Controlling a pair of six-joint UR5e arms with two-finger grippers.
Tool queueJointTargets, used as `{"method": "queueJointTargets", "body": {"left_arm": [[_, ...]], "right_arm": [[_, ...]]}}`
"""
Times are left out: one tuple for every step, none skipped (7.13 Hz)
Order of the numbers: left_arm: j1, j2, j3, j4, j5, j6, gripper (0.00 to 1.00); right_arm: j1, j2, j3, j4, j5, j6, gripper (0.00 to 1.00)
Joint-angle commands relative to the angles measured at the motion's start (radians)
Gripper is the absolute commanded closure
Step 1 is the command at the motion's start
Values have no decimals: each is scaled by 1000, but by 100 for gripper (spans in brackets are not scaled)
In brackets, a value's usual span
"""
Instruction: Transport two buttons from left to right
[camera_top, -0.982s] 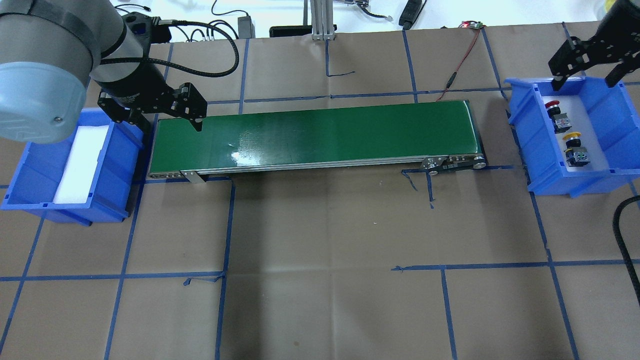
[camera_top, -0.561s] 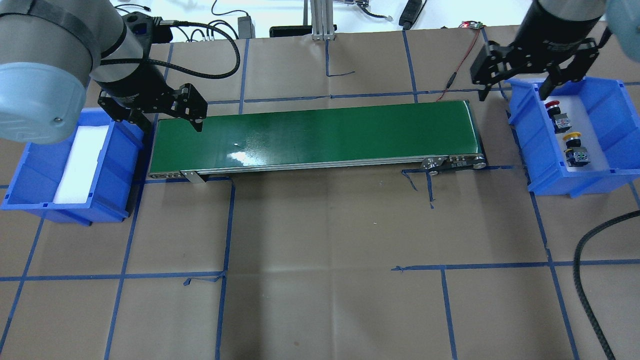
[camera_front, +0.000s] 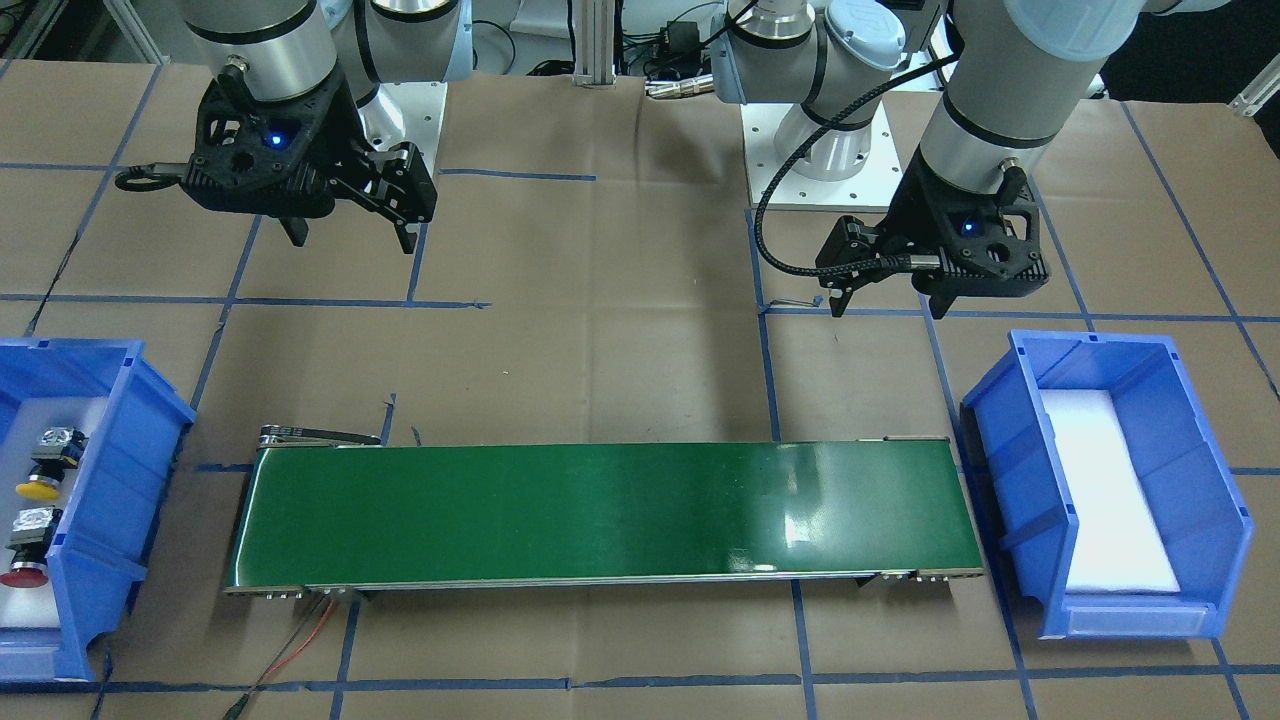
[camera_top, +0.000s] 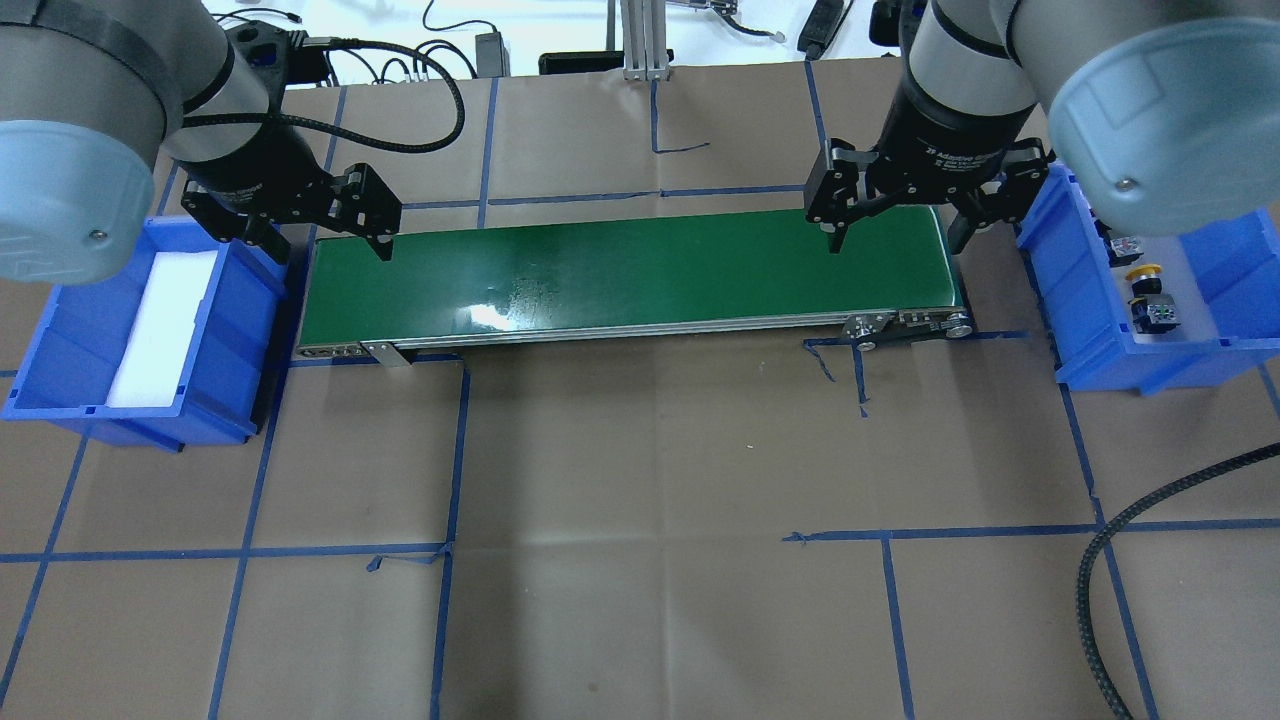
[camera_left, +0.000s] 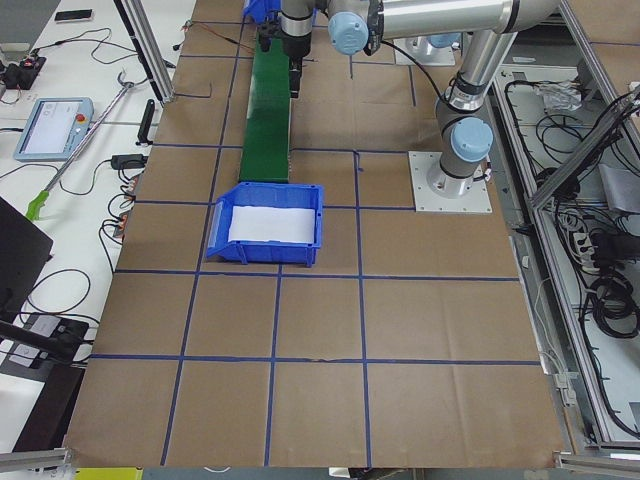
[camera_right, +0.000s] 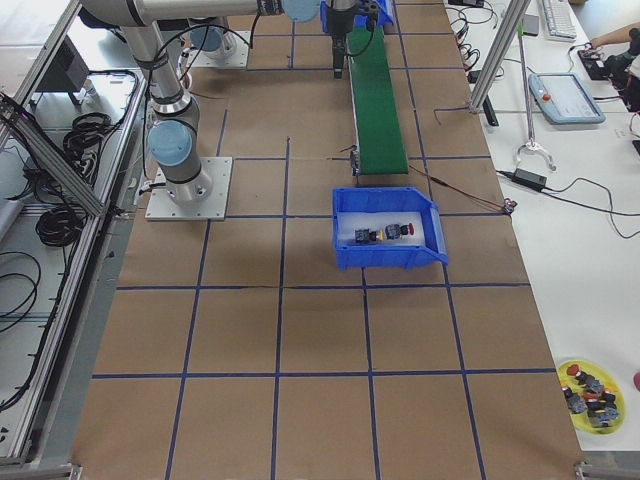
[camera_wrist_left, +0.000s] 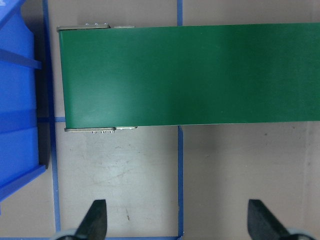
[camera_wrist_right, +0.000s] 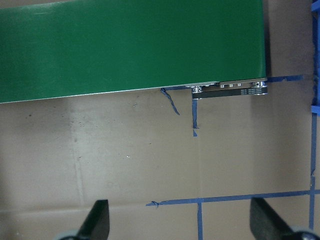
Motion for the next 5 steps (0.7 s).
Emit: {"method": "queueJointTargets", "body": {"left_arm": [[-1, 0, 0, -1, -1, -1, 0], [-1, -1, 0, -1, -3, -1, 0], [-1, 0, 0, -1, -1, -1, 0], [-1, 0, 0, -1, -1, -1, 0], [-1, 0, 0, -1, -3, -1, 0]], "right_arm": [[3, 6, 4, -1, 15, -8, 0], [-2, 5, 3, -1, 12, -9, 0], [-4, 5, 3, -1, 12, -9, 0], [-5, 5, 4, -1, 10, -9, 0], [-5, 6, 4, -1, 8, -9, 0]]}}
